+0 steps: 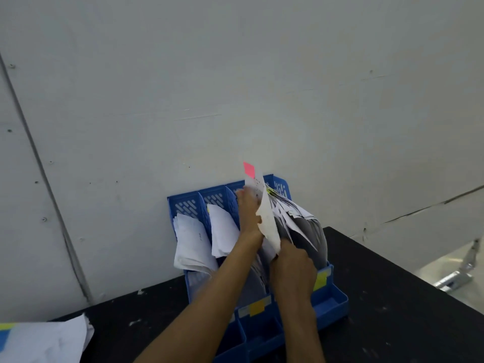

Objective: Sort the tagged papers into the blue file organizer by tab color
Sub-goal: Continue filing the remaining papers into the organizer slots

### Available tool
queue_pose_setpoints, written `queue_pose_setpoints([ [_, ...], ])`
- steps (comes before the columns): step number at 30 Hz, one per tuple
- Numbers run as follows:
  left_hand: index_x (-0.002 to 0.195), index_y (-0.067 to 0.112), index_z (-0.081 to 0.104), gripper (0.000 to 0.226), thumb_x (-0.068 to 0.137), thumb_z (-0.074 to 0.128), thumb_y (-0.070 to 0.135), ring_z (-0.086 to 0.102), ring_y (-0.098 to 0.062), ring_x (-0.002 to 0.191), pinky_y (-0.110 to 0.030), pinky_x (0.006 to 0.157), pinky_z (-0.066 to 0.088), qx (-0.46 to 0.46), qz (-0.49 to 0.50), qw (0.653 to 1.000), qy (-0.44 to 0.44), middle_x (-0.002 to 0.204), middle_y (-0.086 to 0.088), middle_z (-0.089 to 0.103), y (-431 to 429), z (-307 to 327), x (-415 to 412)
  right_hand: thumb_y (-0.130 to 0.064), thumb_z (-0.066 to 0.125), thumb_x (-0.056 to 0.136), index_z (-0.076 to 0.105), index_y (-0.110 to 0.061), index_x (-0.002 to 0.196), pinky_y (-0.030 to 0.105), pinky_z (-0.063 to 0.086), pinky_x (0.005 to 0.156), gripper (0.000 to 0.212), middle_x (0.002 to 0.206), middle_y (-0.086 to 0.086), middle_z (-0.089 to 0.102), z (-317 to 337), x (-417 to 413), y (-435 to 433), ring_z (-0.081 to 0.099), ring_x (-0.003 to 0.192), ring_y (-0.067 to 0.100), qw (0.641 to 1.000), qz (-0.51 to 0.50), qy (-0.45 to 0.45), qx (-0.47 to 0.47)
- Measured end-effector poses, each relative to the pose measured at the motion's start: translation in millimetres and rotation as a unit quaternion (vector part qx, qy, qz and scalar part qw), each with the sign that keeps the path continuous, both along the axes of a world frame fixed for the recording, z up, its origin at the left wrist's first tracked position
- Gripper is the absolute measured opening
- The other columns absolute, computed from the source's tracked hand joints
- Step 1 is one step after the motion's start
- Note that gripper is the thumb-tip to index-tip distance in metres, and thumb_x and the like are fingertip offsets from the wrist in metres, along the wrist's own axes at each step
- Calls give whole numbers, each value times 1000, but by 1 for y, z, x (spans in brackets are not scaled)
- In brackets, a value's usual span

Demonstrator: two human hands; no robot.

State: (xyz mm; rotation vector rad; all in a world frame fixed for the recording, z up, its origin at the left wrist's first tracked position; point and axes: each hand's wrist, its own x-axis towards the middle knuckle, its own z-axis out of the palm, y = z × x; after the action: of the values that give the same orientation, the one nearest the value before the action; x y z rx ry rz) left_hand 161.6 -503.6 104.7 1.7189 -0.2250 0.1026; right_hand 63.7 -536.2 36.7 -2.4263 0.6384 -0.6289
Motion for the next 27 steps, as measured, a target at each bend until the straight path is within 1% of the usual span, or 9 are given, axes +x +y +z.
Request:
queue_pose_setpoints([
  [1, 114, -6, 53, 34, 102, 41, 25, 55, -39, 95, -22, 56, 41, -11, -10, 999, -34, 99, -12, 50, 1, 2, 1, -26, 50, 95, 55, -15, 115, 33, 49, 77, 23, 112, 9, 65, 0, 0, 0, 63, 101, 26, 1000, -4, -3, -6],
  [3, 128, 5, 54, 62, 98, 36, 56, 59, -28, 92, -24, 61, 43, -94, -48, 994, 33, 102, -9, 58, 5, 13, -4, -23, 52, 95, 58, -15, 108, 32, 50, 73, 16, 106, 8, 67, -3, 3, 3, 64, 97, 25, 1000, -16, -16, -6],
  [7, 146, 18, 41, 108, 66, 43, 92, 47, -29, 131, -44, 108, 39, -163, -58, 983, 63, 144, -8, 49, 20, 18, -4, -26, 59, 93, 58, -14, 85, 29, 40, 59, 14, 88, 6, 67, -8, 6, 10, 65, 83, 25, 993, -32, -109, 20],
  [10, 154, 29, 18, 66, 97, 51, 40, 42, -17, 132, -33, 106, 38, -135, -42, 990, 5, 152, -1, 35, 27, 23, -9, -15, 65, 89, 56, -12, 77, 29, 42, 57, 15, 84, 8, 65, -20, 14, 13, 58, 71, 19, 994, -1, -98, 45],
  [13, 155, 30, 10, 68, 99, 39, 5, 50, 0, 91, -16, 71, 43, -62, -36, 997, -32, 144, 3, 43, 31, 16, -7, -18, 74, 82, 61, -9, 95, 31, 51, 67, 20, 95, 9, 65, -21, 16, 16, 63, 84, 23, 987, -1, -135, 92],
  [17, 155, 28, 11, 65, 100, 30, 0, 46, 6, 79, -5, 63, 43, 6, -27, 998, -58, 133, 14, 45, 36, 7, -9, -20, 81, 75, 48, -11, 108, 30, 44, 64, 47, 108, 10, 57, -11, 11, 14, 62, 90, 28, 966, -70, -230, 93],
  [19, 155, 25, 13, 65, 98, 31, -1, 46, -9, 126, -10, 99, 38, 61, -33, 995, -77, 151, 10, 30, 33, -2, -10, -18, 81, 75, 43, -9, 119, 36, 47, 65, 58, 119, 13, 50, -11, 9, 13, 62, 94, 32, 969, -94, -206, 94],
  [20, 155, 24, 13, 64, 98, 31, 0, 28, -16, 143, -22, 113, 28, 84, -43, 992, -82, 159, 5, 17, 32, -6, -10, -17, 80, 76, 42, -9, 122, 38, 47, 66, 60, 121, 14, 47, -12, 9, 12, 61, 94, 33, 974, -95, -184, 92],
  [27, 155, 28, 7, 59, 103, 24, 49, 10, -19, 149, -41, 119, 13, 59, -102, 991, -68, 163, 1, 3, 18, -14, -16, -4, 57, 91, 61, 0, 116, 42, 52, 83, 25, 112, 21, 62, -27, 27, 4, 61, 97, 35, 984, -4, -167, 66],
])
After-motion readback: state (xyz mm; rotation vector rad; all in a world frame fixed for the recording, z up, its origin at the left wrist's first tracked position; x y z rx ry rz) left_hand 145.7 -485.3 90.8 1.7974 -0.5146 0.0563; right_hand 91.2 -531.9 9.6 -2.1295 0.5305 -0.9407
